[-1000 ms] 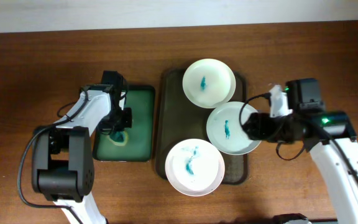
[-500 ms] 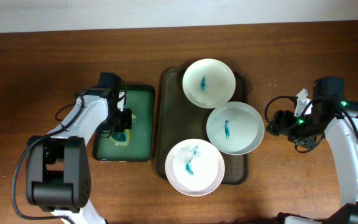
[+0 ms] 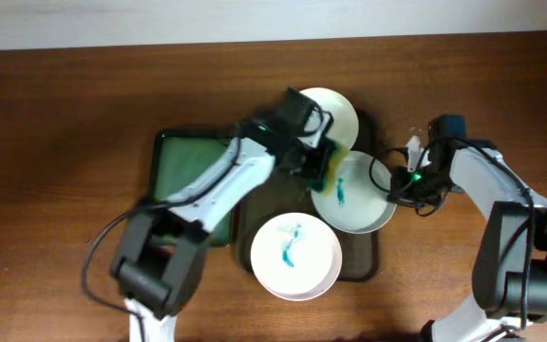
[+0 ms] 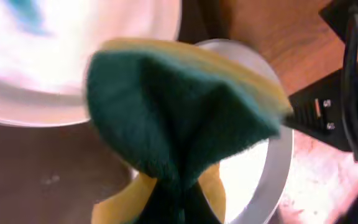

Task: Clean dirty plates on tray and stack at the side

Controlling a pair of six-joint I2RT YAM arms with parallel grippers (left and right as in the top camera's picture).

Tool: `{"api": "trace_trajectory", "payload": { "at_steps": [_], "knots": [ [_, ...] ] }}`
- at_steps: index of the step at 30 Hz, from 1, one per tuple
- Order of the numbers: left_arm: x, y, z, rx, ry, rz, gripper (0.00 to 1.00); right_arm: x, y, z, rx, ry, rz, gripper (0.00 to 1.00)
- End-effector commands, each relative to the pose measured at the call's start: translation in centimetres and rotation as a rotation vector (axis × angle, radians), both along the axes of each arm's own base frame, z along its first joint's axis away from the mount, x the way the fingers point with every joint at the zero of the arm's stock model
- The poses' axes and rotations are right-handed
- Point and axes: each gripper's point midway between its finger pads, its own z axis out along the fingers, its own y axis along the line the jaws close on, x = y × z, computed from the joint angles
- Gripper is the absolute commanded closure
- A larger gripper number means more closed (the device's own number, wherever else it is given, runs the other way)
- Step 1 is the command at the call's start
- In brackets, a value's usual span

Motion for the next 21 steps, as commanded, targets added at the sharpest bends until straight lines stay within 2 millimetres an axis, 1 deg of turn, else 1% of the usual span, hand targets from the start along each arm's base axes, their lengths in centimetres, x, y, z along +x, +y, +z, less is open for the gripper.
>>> {"api": "trace_trajectory", "payload": {
  "at_steps": [1, 3, 4, 5, 6, 7, 8, 9, 10, 11, 12, 13, 14, 15, 16, 17, 18, 19, 21],
  "knots": [
    [-3.5, -4.5, -3.2, -0.047, 0.126, -0.057, 1.0, -0.5, -0.3, -0.7, -0.044, 0.037, -0.017, 0.94],
    [-4.8, -7.3, -6.3, -0.05, 0.131, -0.091, 1.0, -0.8, -0.2, -0.7, -0.042, 0.051, -0.016, 0.95],
    [-5.0, -7.5, -7.4, -0.033, 0.127, -0.092, 1.0, -1.0, -0.2, -0.7, -0.042, 0.056, -0.016, 0.95],
    [-5.3, -6.6, -9.7, 0.05, 0.134, -0.071, 1.0, -1.2, -0.2, -0.7, -0.041, 0.065, -0.016, 0.95],
    [-4.6, -3.7, -11.6, 0.212, 0.113, 0.016, 1.0, -1.3, -0.2, -0.7, -0.041, 0.068, -0.015, 0.95],
    [-3.0, -0.3, -12.3, 0.384, 0.031, 0.095, 1.0, -1.4, -0.2, -0.7, -0.041, 0.073, -0.015, 0.95],
    [-1.3, 2.3, -11.7, 0.498, -0.026, 0.156, 1.0, -1.5, -0.2, -0.7, -0.04, 0.077, -0.015, 0.95],
    [0.2, 4.4, -10.5, 0.587, -0.062, 0.203, 1.0, -1.6, -0.2, -0.7, -0.04, 0.082, -0.015, 0.96],
    [1.0, 5.6, -9.7, 0.635, -0.087, 0.229, 1.0, -1.6, -0.2, -0.7, -0.04, 0.084, -0.015, 0.96],
    [2.3, 6.8, -8.3, 0.677, -0.119, 0.261, 1.0, -1.6, -0.2, -0.7, -0.04, 0.084, -0.015, 0.96],
    [2.5, 6.6, -8.2, 0.662, -0.113, 0.262, 1.0, -1.6, -0.2, -0.7, -0.04, 0.084, -0.015, 0.96],
    [1.8, 5.1, -8.6, 0.587, -0.059, 0.231, 1.0, -1.7, -0.2, -0.7, -0.04, 0.084, -0.015, 0.96],
    [0.6, 2.6, -9.0, 0.472, 0.013, 0.172, 1.0, -1.6, -0.2, -0.7, -0.04, 0.084, -0.015, 0.96],
    [-1.1, -1.1, -8.8, 0.294, 0.101, 0.062, 1.0, -1.6, -0.2, -0.7, -0.04, 0.084, -0.015, 0.96],
    [-2.9, -4.8, -7.8, 0.109, 0.176, -0.051, 1.0, -1.6, -0.2, -0.7, -0.04, 0.084, -0.015, 0.96],
    [-4.4, -7.2, -6.7, -0.007, 0.224, -0.122, 1.0, -1.6, -0.2, -0.7, -0.04, 0.083, -0.015, 0.96],
    [-5.5, -8.6, -6.1, -0.058, 0.238, -0.166, 1.0, -1.6, -0.2, -0.7, -0.04, 0.083, -0.015, 0.96],
    [-6.2, -9.5, -5.9, -0.072, 0.221, -0.199, 1.0, -1.6, -0.2, -0.7, -0.04, 0.083, -0.015, 0.96],
    [-7.2, -10.6, -6.3, -0.072, 0.19, -0.259, 1.0, -1.6, -0.2, -0.7, -0.04, 0.083, -0.014, 0.96]
  ]
}}
